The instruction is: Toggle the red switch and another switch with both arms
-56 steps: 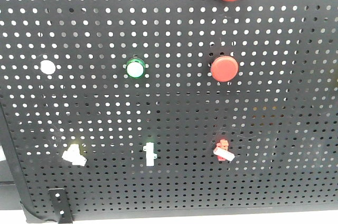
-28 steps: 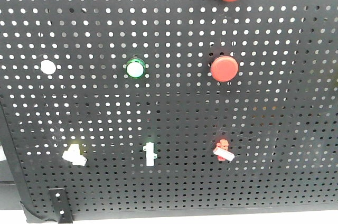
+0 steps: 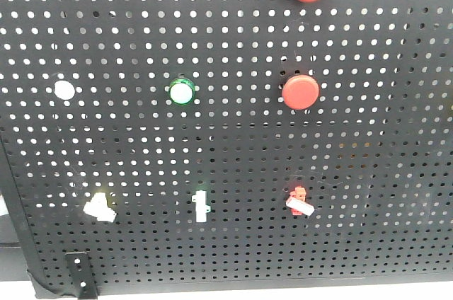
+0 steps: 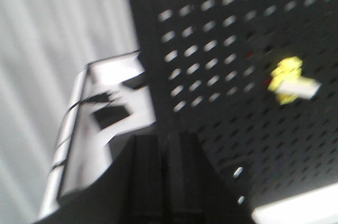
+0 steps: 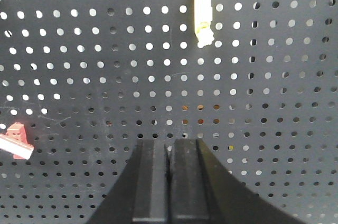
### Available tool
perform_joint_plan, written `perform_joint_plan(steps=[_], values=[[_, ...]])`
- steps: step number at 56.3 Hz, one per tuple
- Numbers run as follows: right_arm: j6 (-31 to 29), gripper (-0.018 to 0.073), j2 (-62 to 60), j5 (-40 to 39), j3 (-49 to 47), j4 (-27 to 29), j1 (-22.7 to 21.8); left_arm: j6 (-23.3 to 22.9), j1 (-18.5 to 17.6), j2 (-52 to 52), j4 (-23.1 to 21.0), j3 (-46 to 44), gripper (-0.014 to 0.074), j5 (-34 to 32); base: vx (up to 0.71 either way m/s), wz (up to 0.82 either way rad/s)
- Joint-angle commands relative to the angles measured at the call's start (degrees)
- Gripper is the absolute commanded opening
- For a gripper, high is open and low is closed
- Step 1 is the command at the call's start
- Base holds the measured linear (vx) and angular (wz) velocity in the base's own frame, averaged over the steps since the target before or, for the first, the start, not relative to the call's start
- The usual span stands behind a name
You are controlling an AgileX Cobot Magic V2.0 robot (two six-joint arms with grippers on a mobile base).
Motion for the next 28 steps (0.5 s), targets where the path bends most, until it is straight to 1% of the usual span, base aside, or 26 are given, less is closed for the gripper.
perform_joint_plan(steps=[1, 2, 6, 16, 28], values=[[-0.12, -0.0006, 0.41, -5.22, -1.82, -0.07, 0.02, -0.14, -3.24, 3.65, -0.81, -1.67, 0.0003, -13.17, 0.00, 0.00], [-0.12, -0.0006, 0.41, -5.22, -1.82, -0.07, 0.02, -0.14, -3.96, 4.69, -0.81, -1.75, 0.0003, -14.80, 0.00, 0.00], [-0.12, -0.0006, 0.41, -5.22, -1.82, -0.07, 0.02, -0.14, -6.04, 7.79, -0.81, -2.68, 0.0003, -17.65, 0.00, 0.00], [-0.12, -0.0006, 0.41, -5.22, -1.82, -0.07, 0.02, -0.13, -10.10, 15.20, -0.75, -7.82, 0.0003, -18.10, 0.00, 0.00], [-0.12, -0.0006, 0.41, -5.22, -1.82, -0.07, 0.02, -0.08, -11.91, 20.77, -0.58, -12.06, 0.0003, -17.87, 0.00, 0.00]])
